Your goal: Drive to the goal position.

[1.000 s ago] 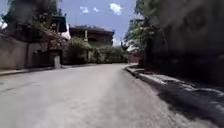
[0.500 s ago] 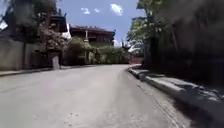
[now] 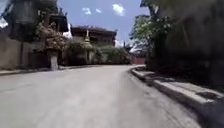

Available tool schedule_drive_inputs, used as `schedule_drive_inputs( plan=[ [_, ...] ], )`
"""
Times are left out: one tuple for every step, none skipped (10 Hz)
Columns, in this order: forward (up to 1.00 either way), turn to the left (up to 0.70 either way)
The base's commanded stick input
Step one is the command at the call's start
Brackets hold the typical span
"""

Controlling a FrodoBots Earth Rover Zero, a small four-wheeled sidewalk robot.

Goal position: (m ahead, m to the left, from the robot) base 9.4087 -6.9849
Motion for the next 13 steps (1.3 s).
schedule_drive_inputs(
  plan=[
    [1.0,-0.04],
    [1.0,-0.06],
    [1.0,-0.09],
    [1.0,-0.1],
    [1.0,-0.08],
    [1.0,-0.06],
    [1.0,-0.06],
    [1.0,-0.06],
    [1.0,-0.06],
    [1.0,-0.05],
    [1.0,-0.05],
    [1.0,-0.05],
    [1.0,-0.08]
  ],
)
